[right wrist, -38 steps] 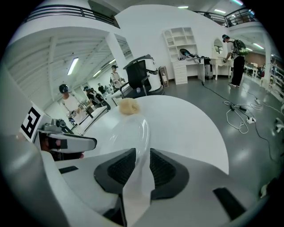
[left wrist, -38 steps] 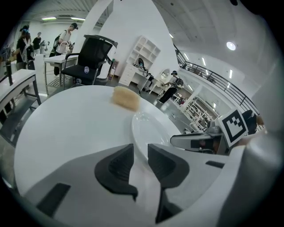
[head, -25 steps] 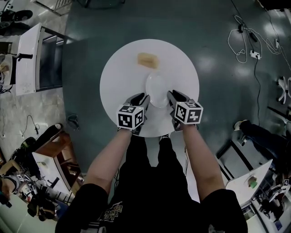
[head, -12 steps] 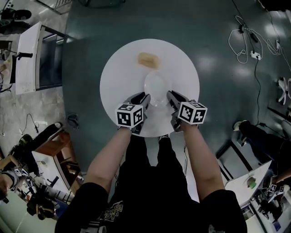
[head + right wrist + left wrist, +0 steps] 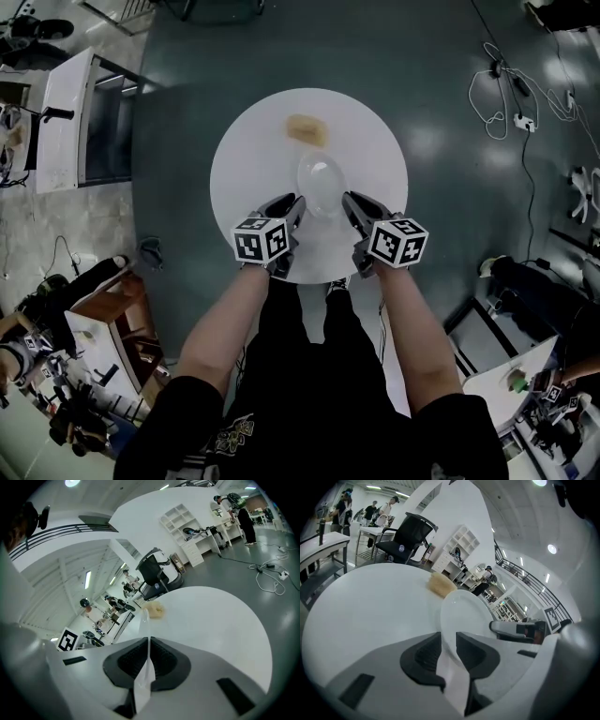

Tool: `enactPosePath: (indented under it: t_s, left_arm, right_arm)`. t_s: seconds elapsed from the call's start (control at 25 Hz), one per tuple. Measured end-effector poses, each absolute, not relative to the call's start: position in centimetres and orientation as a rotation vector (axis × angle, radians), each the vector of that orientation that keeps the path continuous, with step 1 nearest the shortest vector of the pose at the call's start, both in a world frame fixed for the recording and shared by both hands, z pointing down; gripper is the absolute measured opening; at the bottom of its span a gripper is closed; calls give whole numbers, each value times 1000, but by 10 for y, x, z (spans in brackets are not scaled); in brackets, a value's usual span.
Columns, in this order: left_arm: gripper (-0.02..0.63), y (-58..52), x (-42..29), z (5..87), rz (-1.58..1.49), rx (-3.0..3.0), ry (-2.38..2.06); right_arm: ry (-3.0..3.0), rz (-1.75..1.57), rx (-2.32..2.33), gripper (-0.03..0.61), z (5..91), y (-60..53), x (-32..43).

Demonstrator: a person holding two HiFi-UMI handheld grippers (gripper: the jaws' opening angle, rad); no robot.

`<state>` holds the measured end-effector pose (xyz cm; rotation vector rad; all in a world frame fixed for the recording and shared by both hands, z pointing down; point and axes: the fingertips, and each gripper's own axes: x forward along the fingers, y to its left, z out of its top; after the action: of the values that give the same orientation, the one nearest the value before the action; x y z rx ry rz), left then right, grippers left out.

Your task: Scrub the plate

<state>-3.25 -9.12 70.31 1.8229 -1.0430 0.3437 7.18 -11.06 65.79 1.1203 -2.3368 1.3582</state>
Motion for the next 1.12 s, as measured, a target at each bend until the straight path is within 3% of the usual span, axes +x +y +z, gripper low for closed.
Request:
enactPosePath:
  t_s: [0.84, 1.12]
  left_arm:
    - [104, -89, -42, 627, -2, 1879, -957]
    - [41, -77, -48, 593, -117, 1864, -876]
  right_arm:
    - [-2563, 1431, 962, 29, 584, -92, 50]
    - [-2608, 1545, 928, 29, 570, -79, 53]
